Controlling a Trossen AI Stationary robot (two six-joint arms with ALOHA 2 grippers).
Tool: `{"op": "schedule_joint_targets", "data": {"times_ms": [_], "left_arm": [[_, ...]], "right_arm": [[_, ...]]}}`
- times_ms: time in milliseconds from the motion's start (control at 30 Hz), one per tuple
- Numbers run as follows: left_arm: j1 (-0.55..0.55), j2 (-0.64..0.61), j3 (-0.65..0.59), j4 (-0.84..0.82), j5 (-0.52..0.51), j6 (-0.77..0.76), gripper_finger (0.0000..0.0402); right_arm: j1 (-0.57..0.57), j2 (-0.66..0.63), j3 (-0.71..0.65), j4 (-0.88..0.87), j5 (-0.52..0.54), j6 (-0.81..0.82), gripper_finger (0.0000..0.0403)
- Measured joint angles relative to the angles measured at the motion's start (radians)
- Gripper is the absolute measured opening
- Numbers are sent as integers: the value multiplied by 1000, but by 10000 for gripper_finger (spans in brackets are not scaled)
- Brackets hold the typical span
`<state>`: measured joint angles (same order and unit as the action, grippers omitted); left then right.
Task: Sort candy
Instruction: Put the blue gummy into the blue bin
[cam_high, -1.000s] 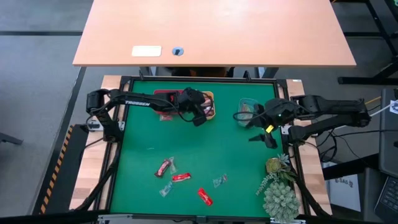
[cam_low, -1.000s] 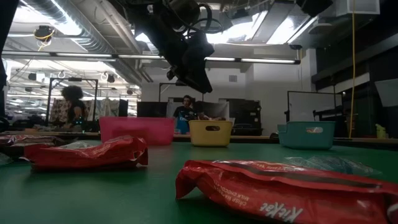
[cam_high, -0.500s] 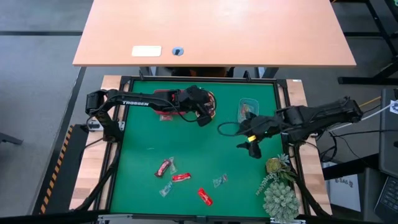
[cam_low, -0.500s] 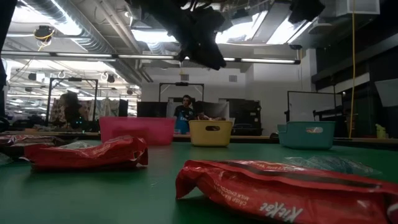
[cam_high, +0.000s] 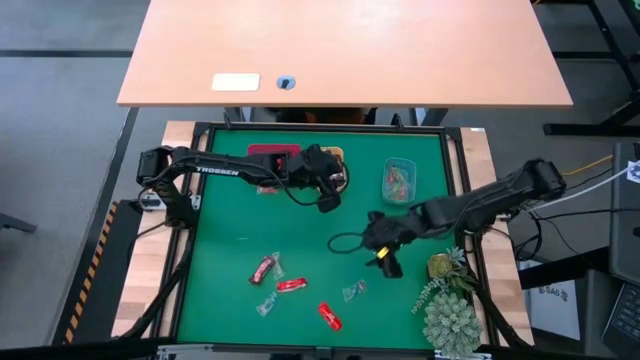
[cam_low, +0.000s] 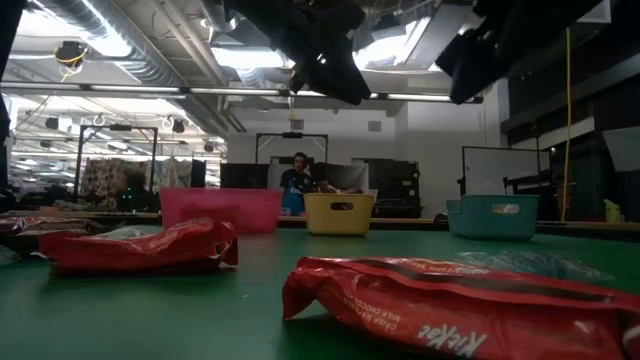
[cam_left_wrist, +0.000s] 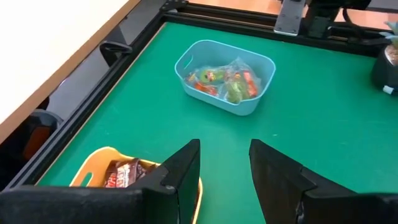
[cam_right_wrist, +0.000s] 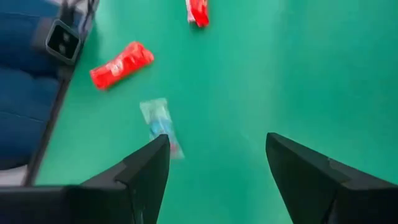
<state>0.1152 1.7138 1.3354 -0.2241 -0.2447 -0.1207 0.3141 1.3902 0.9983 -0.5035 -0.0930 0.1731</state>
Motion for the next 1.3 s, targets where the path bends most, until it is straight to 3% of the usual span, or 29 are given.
{"op": "schedule_joint_targets", "data": {"times_ms": [233,433,600,1300], "left_arm": [[-8,0,0,0,-1,0,134],[-9,0,0,-3,-1,-1,134],[-21,0,0,-8,-1,-2,134],[-60,-17,0,-59,28,-2,134]], "right_arm": [[88,133,-44,224,23,144,264],[176,266,-44,280,35,145,264],[217,341,-44,302,135,144,264],[224,425,-42,326,126,135,264]]}}
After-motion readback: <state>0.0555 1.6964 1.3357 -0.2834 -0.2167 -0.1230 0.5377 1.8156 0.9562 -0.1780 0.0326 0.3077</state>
